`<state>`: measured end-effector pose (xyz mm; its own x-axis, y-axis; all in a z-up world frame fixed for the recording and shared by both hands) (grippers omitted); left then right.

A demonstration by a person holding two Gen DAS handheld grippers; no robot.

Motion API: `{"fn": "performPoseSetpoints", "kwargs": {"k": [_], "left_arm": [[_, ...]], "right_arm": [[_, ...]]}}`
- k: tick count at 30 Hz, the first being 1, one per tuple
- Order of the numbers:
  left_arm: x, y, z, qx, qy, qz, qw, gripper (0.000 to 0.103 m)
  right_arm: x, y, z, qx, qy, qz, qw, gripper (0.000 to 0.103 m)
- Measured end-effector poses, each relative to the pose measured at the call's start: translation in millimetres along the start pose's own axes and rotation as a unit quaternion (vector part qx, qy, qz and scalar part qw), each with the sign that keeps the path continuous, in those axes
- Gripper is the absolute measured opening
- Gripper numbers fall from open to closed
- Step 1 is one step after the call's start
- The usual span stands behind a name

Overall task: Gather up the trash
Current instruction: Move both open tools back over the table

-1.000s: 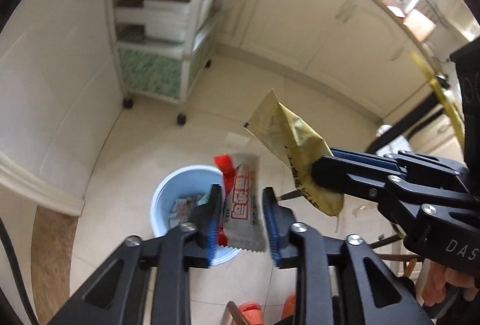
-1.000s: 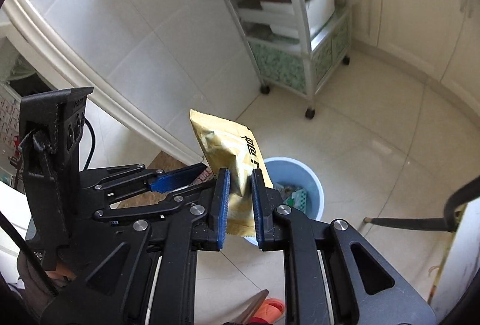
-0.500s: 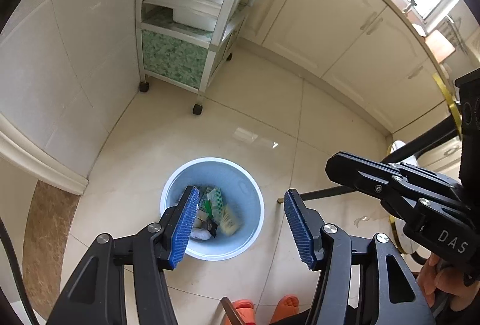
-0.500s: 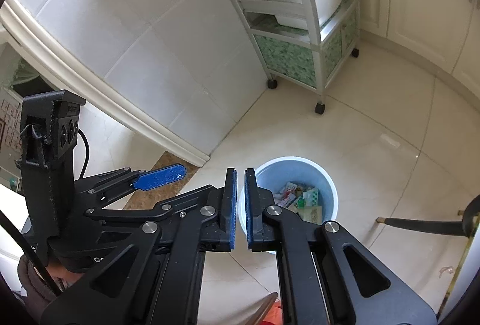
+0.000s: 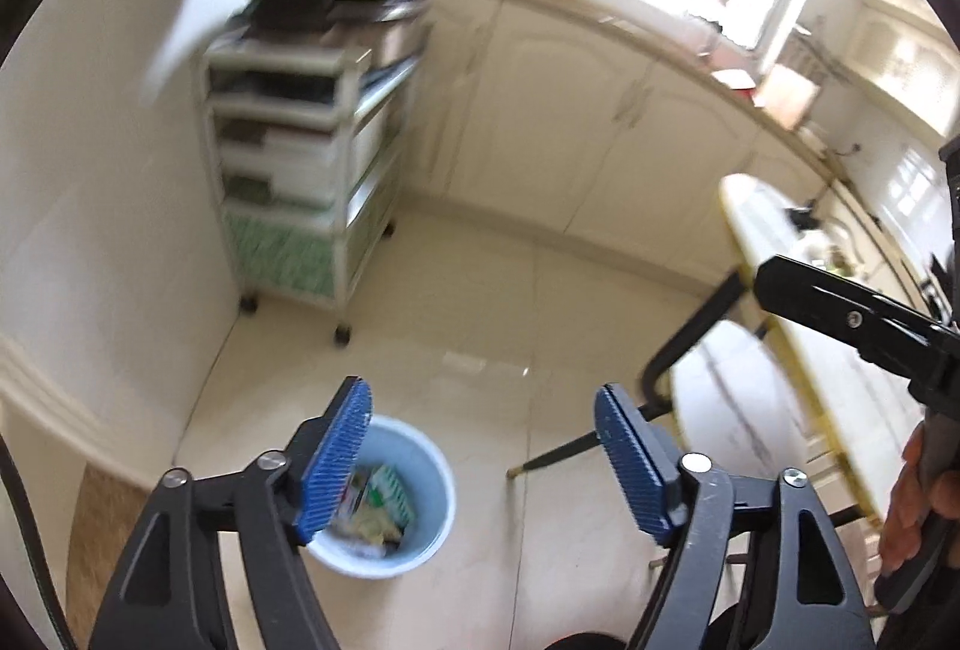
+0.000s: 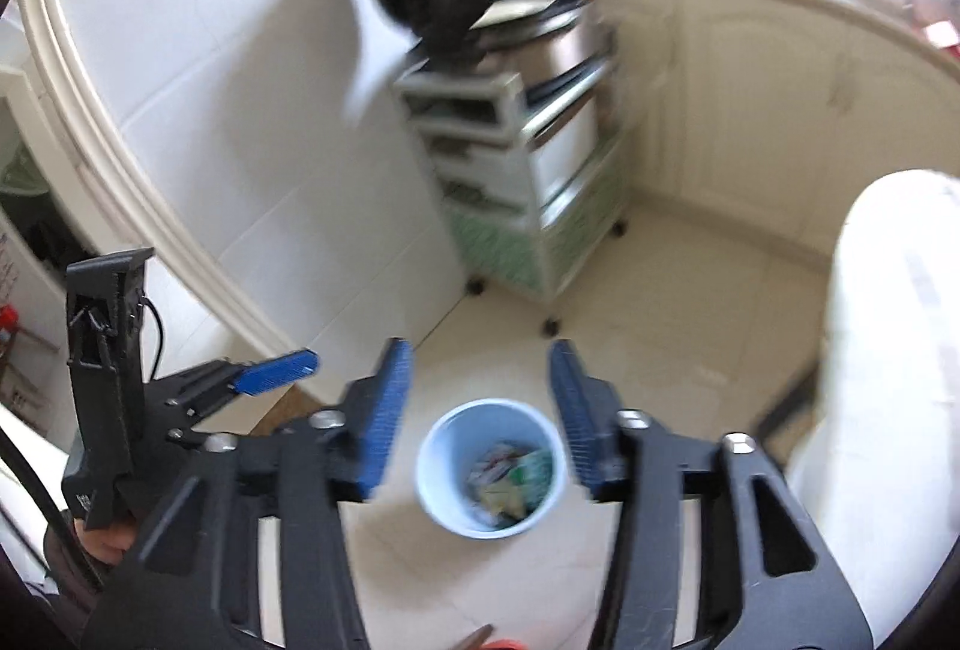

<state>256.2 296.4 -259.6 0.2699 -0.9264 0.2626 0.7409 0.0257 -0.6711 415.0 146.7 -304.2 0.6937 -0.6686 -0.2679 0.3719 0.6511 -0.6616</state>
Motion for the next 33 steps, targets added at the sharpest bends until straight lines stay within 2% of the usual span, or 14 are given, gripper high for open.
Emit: {"fn": "performPoseSetpoints", "kwargs": {"k": [2, 7, 9, 13, 18, 20, 26, 29, 33], "left_arm": [[32.4, -5.4, 8.2, 0.014, 0.019, -0.013, 0.9997, 0.078], [135.6, 4.6, 30.1, 0.031, 0.088, -0.054, 0.9942, 0.089], [178.8, 22.9, 39.9, 0.031, 0.116, -0.071, 0.9902, 0.091], [266.4, 70.3, 46.0, 0.006, 0.171, -0.122, 0.9777, 0.092], [333.9, 126.2, 55.7, -0.027, 0.177, -0.147, 0.9727, 0.092], [349.5, 154.4, 67.2, -0.034, 0.171, -0.152, 0.9728, 0.092], [379.8, 228.5, 90.9, -0.046, 0.192, -0.104, 0.9748, 0.09], [388.3, 260.5, 101.1, -0.044, 0.203, -0.096, 0.9735, 0.09], [397.0, 307.5, 105.1, -0.047, 0.234, -0.08, 0.9678, 0.079]], "right_arm": [[23.4, -34.7, 3.9, 0.015, 0.01, -0.017, 1.0, 0.062], [92.1, -110.5, 3.8, 0.038, 0.032, -0.075, 0.996, 0.068], [126.3, -137.0, -1.3, 0.044, 0.039, -0.108, 0.992, 0.073], [197.4, -182.9, -14.5, 0.047, 0.063, -0.168, 0.983, 0.073], [278.5, -208.6, -30.0, 0.033, 0.092, -0.212, 0.972, 0.073], [308.2, -214.7, -35.1, 0.028, 0.103, -0.225, 0.969, 0.073], [386.1, -213.1, -45.3, 0.014, 0.13, -0.243, 0.961, 0.073], [416.0, -206.8, -45.7, 0.015, 0.144, -0.245, 0.959, 0.073], [444.9, -193.1, -42.5, 0.007, 0.144, -0.249, 0.958, 0.073]]}}
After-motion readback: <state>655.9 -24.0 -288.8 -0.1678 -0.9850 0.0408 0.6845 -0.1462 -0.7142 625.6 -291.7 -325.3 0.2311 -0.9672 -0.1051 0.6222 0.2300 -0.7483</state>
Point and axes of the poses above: each gripper's, at about its wrist camera, not at the fingertips, and y roughly the way its jaws point, x to its right, z to its top, the point moved 8 cm from there along y, roughly the way its jaws point, and after that the axes turned 4 degrees about x, right-handed, at the moved point
